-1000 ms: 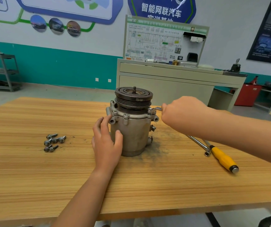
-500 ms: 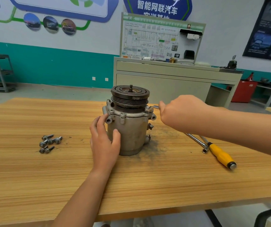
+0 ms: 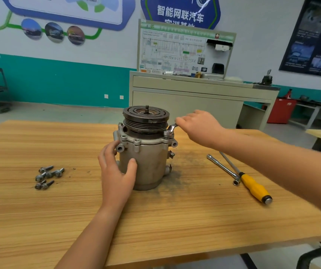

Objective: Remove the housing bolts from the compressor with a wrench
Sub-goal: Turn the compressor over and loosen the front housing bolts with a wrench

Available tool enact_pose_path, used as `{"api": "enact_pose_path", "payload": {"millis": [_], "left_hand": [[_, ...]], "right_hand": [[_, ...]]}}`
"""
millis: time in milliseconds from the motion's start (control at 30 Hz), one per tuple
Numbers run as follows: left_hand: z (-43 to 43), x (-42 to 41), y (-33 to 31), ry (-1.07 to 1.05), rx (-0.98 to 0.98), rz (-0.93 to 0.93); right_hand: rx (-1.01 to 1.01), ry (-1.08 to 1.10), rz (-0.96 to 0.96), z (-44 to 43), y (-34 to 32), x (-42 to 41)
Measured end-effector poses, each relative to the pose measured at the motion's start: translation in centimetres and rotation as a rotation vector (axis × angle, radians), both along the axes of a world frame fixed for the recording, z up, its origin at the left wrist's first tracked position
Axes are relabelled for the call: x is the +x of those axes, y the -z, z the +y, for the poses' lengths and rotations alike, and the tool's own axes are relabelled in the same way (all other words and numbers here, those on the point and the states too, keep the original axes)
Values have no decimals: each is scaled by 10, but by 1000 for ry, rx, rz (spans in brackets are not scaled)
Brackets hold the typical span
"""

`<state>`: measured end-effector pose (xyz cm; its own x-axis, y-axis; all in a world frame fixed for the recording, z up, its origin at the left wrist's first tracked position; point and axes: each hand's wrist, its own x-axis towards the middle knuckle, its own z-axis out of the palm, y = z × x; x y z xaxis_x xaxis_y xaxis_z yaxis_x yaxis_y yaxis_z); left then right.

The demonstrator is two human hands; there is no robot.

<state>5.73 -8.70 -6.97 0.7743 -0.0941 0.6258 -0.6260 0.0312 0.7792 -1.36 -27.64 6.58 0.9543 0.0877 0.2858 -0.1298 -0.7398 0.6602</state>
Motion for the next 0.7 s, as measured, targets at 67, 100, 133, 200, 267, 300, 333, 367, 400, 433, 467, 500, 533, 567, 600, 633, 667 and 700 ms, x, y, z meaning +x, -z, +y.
{"api": "enact_pose_path", "payload": {"millis": [67,100,133,200,267,300,333,367,400,433,467,500,533,567,600,633,667,700], "left_hand": [[0,0,0,4,1,-1],[1,0,-1,4,4,0],[2,0,-2,3,2,9],[3,-5,-6,-8,-43,33],[4,-16,-17,-12,-151,-40],[5,-22,-27,8,-174,-138],[4,-26,-39,38,-144,-259],[4,-27,-53,58,-62,-387],[3,-25,-68,51,68,-516],[2,-20,-84,29,238,-633],[1,-13,-100,14,442,-721],[-1,-7,-112,19,666,-773],[-5,-1,-121,33,875,-804],[-8,5,-126,46,1040,-831],[-13,10,-130,58,1157,-852],[-18,13,-134,66,1234,-863],[-22,15,-137,75,1272,-872],[-26,16,-140,88,1287,-878]], "right_hand": [[72,-58,-79,3,10,13],[84,-109,-135,2,15,17],[125,-159,-222,-1,18,17],[420,-192,-452,-7,26,12],[944,-99,-590,-9,36,6],[1252,-58,-641,-7,41,5],[1555,-32,-687,-5,45,4],[1804,6,-710,-3,50,4],[1985,34,-699,-1,54,2],[2100,44,-657,2,58,0],[2166,47,-600,4,62,0],[2194,52,-543,8,64,1],[2207,61,-503,12,66,2],[2224,70,-481,16,67,5],[2251,72,-474,19,68,7],[2285,68,-477,20,69,10],[2323,66,-479,21,69,11],[2370,66,-473,21,69,13]]}}
